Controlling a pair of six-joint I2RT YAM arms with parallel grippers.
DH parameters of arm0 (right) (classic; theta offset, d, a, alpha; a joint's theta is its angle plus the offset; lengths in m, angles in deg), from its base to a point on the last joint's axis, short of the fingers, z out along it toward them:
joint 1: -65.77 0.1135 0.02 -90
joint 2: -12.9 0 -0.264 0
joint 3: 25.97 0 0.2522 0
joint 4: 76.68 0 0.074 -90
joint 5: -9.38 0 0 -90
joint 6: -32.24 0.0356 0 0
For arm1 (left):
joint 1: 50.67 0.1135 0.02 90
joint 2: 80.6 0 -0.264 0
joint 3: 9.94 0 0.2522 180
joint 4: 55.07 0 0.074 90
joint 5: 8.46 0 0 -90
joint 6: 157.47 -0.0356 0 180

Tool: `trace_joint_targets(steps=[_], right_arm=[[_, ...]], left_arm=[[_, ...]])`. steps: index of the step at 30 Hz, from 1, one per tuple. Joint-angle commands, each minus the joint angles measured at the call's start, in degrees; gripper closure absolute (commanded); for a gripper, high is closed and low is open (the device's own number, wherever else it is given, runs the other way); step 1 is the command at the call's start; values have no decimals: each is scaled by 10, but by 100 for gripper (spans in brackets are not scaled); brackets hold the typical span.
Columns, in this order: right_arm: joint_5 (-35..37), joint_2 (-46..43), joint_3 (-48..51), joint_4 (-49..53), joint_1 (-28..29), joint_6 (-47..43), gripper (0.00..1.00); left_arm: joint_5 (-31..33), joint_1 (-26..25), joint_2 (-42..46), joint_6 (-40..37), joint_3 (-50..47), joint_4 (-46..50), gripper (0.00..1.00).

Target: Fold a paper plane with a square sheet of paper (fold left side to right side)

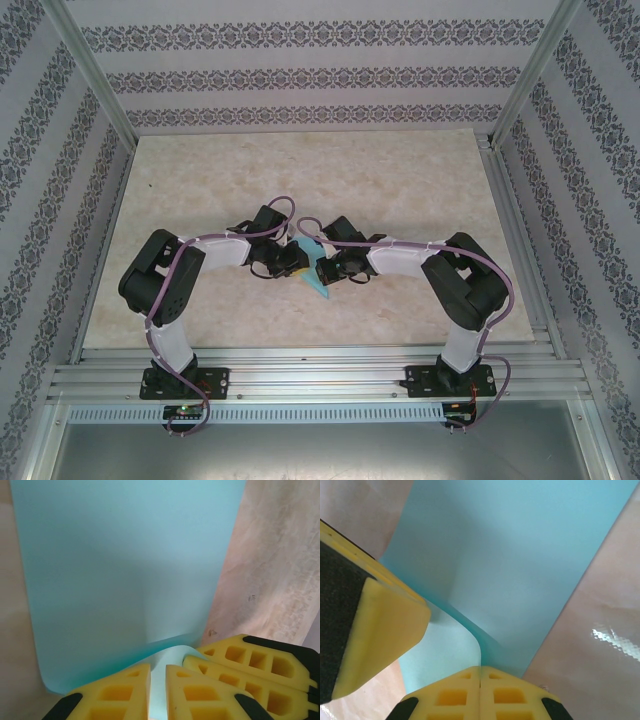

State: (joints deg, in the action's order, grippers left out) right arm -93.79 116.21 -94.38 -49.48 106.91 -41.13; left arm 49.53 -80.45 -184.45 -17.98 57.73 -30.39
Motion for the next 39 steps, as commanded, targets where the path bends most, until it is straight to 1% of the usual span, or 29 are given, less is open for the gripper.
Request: trace_joint_targets(steps=[1, 11, 17, 20, 21, 27, 30, 33, 37, 39], right_arm=[[11, 34, 9, 42, 8, -9, 100], [10, 37, 5, 43, 5, -6, 100], [5, 21, 4, 40, -1, 4, 100], [3, -7, 1, 40, -10, 19, 95], [3, -20, 0, 41, -14, 26, 90], [3, -100, 0, 67, -31, 56, 76], [-20, -128, 16, 60, -28, 80, 75], [-63, -143, 38, 18, -12, 131, 77], [-107, -126, 48, -51, 19, 202, 80], [-104, -115, 47, -55, 31, 214, 80]], left_arm=[[14, -7, -10, -19, -9, 17, 83], [25, -6, -16, -24, -18, 17, 83], [35, -7, -23, -27, -29, 17, 83], [46, -8, -23, -31, -39, 19, 83], [50, -7, -23, -31, -42, 20, 84], [58, -8, -26, -33, -55, 18, 84], [59, -10, -26, -33, -56, 17, 84], [60, -9, -28, -34, -52, 17, 84], [61, -10, -28, -35, -50, 21, 84], [62, -11, -28, -35, -48, 20, 84]])
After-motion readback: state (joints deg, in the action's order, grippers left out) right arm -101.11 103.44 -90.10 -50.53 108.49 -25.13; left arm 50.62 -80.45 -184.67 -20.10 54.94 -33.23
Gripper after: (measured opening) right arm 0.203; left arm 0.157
